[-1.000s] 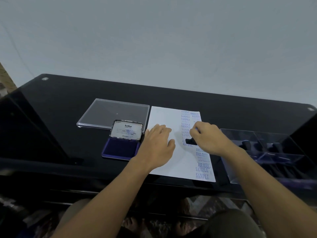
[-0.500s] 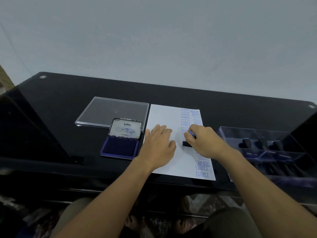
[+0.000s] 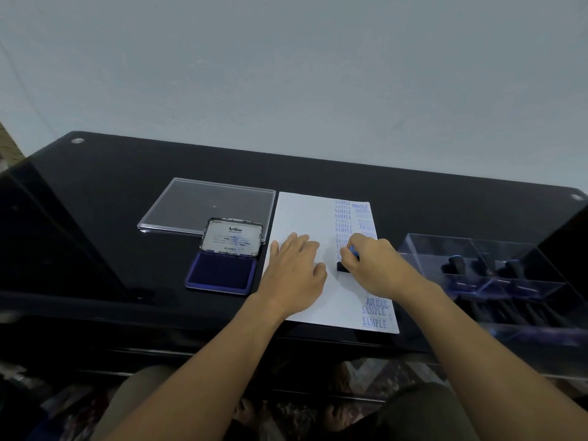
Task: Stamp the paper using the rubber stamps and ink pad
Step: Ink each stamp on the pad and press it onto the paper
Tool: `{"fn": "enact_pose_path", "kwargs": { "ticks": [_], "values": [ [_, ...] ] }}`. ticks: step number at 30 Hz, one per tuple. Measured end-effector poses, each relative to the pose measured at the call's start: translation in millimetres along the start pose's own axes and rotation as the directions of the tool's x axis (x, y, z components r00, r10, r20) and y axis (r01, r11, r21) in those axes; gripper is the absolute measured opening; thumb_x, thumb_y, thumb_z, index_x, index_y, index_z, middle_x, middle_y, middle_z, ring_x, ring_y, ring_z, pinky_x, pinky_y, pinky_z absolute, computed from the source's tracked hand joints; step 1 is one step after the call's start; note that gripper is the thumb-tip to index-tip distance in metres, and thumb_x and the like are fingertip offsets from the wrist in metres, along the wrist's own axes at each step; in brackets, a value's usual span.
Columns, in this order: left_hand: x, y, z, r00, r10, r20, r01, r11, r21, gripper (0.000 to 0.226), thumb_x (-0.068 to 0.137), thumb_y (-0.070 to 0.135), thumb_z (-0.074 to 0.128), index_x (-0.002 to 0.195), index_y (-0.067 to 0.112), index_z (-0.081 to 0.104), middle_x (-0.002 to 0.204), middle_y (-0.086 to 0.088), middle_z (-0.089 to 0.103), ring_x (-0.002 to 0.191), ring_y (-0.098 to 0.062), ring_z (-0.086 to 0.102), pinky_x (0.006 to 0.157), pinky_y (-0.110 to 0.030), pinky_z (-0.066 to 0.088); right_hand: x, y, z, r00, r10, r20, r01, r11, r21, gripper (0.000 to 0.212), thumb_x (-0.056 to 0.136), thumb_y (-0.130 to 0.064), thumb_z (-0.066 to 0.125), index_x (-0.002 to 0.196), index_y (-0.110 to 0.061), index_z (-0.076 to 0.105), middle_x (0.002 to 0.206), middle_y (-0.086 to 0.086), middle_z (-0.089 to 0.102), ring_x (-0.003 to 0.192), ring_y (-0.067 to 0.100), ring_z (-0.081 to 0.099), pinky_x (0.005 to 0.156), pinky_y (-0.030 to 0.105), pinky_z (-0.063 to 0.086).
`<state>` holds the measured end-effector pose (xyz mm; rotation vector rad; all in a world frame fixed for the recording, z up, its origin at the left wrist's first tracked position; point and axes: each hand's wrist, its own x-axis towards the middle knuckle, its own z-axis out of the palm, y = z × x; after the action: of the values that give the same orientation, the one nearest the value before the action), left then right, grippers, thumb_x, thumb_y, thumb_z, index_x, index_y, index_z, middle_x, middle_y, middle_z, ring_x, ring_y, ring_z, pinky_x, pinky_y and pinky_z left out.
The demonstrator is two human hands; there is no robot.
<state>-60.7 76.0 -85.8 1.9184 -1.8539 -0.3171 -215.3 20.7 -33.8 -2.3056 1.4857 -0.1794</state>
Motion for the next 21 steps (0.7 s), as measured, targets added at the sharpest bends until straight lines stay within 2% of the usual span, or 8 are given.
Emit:
{"fn": "enact_pose_path", "kwargs": {
  "ticks": [7,13,16,21],
  "values": [
    [-5,-3,9,1.000,0.004,-0.002,-0.004,0.999,0.049,0.041,0.100,0.028,0.036,0.138,0.014,0.043,0.158,-0.003,0.024,0.147,-0.020,0.010,0.122,-0.046,0.001,-1,1,8,0.999,0.014,-0.036,-0.013,1.000,0.002,0.032,0.104,-0.025,0.041,0.074,-0.020,0.032,0.068,0.004,0.050,0.055,0.018,0.041,0.048,0.029,0.026],
    [-6,-4,10,1.000,0.013,-0.005,-0.013,0.998,0.057,0.044,0.101,0.029,0.034,0.142,0.015,0.040,0.161,-0.003,0.021,0.149,-0.019,0.007,0.123,-0.044,-0.001,2,0,10,0.999,0.016,-0.048,-0.017,0.999,-0.036,0.022,0.104,-0.028,0.040,0.088,-0.013,0.043,0.075,0.005,0.055,0.058,0.019,0.048,0.049,0.030,0.031],
    [-6,-4,11,1.000,0.019,-0.009,-0.019,0.998,0.055,0.045,0.101,0.030,0.034,0.143,0.015,0.038,0.161,-0.003,0.020,0.149,-0.019,0.006,0.123,-0.043,-0.002,4,2,13,0.998,0.015,-0.056,-0.017,0.999,-0.033,0.022,0.104,-0.029,0.041,0.090,-0.013,0.045,0.077,0.007,0.059,0.060,0.021,0.051,0.050,0.032,0.037],
    [-6,-5,11,1.000,0.024,-0.010,-0.023,0.998,0.062,0.045,0.101,0.030,0.033,0.144,0.016,0.038,0.161,-0.002,0.019,0.149,-0.018,0.005,0.122,-0.042,-0.003,4,4,15,0.997,0.015,-0.071,-0.019,0.998,-0.058,0.021,0.104,-0.030,0.040,0.089,-0.015,0.042,0.079,0.005,0.058,0.062,0.020,0.053,0.051,0.031,0.035]
  ]
}}
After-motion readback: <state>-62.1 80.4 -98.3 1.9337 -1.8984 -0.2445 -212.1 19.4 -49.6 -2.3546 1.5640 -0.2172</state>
